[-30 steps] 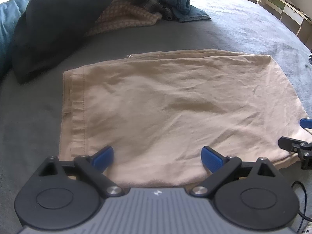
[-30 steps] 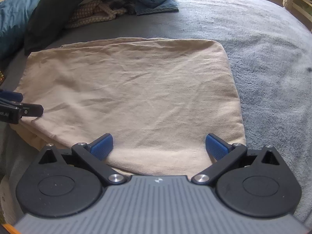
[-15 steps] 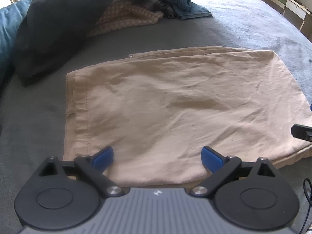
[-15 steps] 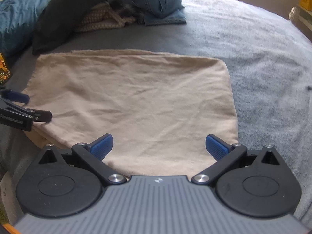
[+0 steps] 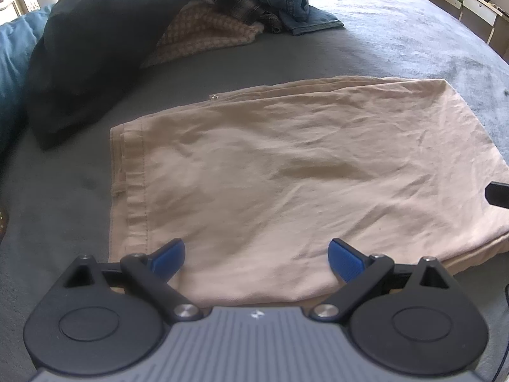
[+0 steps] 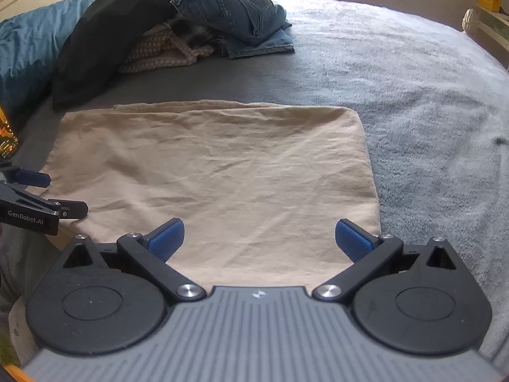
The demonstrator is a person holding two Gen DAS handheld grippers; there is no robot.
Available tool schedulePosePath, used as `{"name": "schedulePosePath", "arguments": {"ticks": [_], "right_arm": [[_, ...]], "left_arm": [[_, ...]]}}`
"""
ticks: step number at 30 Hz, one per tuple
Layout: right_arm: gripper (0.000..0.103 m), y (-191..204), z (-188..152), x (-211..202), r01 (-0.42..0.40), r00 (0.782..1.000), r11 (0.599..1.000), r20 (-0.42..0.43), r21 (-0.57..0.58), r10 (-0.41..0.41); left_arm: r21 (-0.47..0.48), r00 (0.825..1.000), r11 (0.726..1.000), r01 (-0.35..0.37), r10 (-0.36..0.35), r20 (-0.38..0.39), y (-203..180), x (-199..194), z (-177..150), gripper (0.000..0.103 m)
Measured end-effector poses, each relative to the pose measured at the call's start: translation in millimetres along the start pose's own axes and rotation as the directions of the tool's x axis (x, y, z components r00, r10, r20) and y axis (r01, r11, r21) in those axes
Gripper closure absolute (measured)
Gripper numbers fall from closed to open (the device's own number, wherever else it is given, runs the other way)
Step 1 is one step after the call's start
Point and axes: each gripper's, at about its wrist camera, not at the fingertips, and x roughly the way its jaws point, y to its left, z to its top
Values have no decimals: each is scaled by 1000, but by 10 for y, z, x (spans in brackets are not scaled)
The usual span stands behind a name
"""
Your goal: Fold clothes
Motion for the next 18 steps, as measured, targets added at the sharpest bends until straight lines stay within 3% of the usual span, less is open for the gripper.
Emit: {"name": "schedulePosePath", "arguments": {"ticks": [5,7,9,12,14,18], "right_arm": [[1,-25,-1,16,1,1000,1000,8,5,-1],[1,-33,1,17,2,1000,1000,17,5,-2],[1,-45,9,16,-1,999,1000,33,8,0],[1,-68,26,27,-5,999,1000,48,13,4],[1,-79,35,39,-6,998,1000,55,15,5],[1,-97,39,93,-8,999,1000,53,14,7]], "left_arm": [[-4,1000,1000,8,-8,9,4,-7,6,6],[-19,996,998,57,-56,64,43,-65,12,6],[-41,981,989,142,-135,139,87,-151,13,6],[-49,952,976,213,-196,234,102,-240,8,0],[-31,940,975,220,-203,275,79,-257,-4,0],[-17,932,975,222,-207,298,50,-213,-9,0]]}}
